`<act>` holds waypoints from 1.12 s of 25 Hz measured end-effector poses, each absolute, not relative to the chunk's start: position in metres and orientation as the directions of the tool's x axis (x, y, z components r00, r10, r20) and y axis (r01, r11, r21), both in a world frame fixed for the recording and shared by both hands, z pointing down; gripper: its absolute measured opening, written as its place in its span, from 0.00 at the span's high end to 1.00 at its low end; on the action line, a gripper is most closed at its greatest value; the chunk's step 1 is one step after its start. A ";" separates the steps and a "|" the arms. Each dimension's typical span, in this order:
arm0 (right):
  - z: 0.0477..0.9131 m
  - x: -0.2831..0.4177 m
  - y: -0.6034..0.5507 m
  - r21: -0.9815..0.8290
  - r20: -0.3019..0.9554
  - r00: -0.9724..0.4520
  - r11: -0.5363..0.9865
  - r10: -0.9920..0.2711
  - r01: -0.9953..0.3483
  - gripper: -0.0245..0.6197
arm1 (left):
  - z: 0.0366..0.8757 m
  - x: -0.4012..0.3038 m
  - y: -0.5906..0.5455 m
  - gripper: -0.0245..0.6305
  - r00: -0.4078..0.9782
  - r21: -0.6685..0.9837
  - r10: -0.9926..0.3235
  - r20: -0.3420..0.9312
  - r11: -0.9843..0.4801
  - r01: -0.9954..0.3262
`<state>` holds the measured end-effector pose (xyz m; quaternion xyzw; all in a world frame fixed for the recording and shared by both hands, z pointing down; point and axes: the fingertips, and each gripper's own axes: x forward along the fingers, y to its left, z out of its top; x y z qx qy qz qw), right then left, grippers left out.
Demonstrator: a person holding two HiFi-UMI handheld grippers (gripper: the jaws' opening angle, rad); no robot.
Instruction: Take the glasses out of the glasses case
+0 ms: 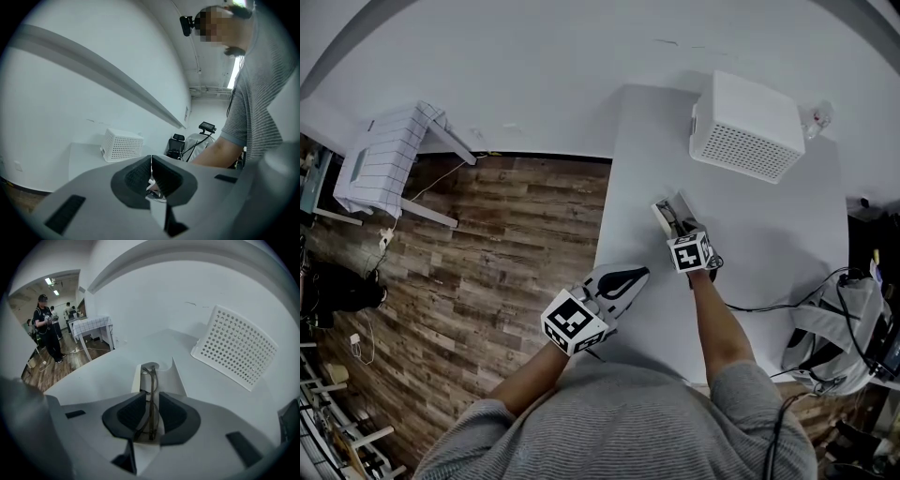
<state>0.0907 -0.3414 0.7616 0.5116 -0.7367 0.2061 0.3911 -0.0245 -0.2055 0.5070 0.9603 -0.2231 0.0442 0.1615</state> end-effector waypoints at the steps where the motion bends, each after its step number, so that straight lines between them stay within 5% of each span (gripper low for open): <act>1: 0.763 0.091 -0.342 0.101 0.793 -0.165 0.392 -0.587 -0.914 0.82 | 0.506 -0.024 -0.206 0.94 0.897 0.290 -0.414 0.156 -0.849 -0.442; 28: 0.777 0.093 -0.346 0.157 0.826 -0.120 0.430 -0.550 -0.889 0.91 | 0.511 -0.025 -0.210 0.94 0.899 0.292 -0.410 0.156 -0.850 -0.438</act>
